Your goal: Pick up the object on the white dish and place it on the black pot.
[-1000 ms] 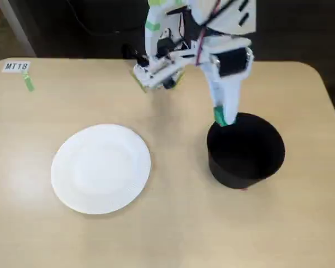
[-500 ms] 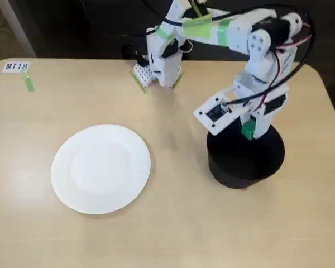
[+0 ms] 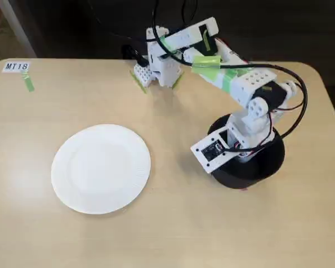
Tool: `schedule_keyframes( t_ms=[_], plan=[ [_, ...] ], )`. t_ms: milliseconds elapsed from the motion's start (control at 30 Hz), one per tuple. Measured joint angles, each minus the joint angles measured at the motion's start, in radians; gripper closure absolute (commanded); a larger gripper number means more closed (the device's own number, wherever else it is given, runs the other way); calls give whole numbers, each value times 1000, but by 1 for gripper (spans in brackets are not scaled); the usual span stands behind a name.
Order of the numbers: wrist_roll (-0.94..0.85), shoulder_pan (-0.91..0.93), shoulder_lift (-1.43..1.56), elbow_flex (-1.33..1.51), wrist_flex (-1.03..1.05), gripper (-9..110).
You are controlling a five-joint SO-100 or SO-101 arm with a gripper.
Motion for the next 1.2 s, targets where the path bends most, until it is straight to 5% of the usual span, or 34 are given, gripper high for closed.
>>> schedule_keyframes(
  t_ms=[67,233,400,500,600,933,1200],
  plan=[
    [11,-5,-8,-9,3,99],
    [-2,-15,-8,-37,15,71],
    [-18,-23,-6,-55,41,67],
    [-20,-20,17,-55,41,74],
    [-8,-21,63,-55,41,101],
    [-20,23,463,-44,52,101],
    [-32,285,1032,52,54,101]
  ],
)
